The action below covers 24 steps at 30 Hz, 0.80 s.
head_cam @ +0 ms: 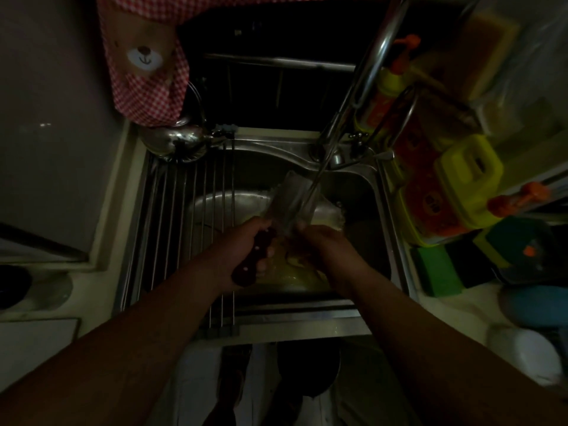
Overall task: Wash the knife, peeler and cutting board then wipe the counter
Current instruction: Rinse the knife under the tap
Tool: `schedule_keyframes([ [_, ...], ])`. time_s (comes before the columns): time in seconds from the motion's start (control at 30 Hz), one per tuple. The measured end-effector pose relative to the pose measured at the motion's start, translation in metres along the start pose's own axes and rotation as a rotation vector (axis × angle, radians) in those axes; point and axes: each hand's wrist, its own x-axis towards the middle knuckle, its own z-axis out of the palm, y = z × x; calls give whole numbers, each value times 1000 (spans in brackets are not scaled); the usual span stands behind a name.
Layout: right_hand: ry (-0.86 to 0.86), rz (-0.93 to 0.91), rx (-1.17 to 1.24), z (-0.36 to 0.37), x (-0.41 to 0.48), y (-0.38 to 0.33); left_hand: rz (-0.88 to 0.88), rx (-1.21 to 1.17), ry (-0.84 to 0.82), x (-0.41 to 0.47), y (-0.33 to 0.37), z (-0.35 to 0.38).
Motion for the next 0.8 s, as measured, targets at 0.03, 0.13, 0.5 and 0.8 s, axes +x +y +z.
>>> schedule_keyframes([
  [0.03,5,-1,4,5,1,1,1,10,17,-1,-1,2],
  [0.13,61,28,109,14,2,0,15,63,72,-9,-6,11],
  [0.5,236,15,30,18,2,-8,82,187,129,-11,-25,14],
  [0.8,313,-79,70,-12,13,-42,78,203,16,-29,-38,-13],
])
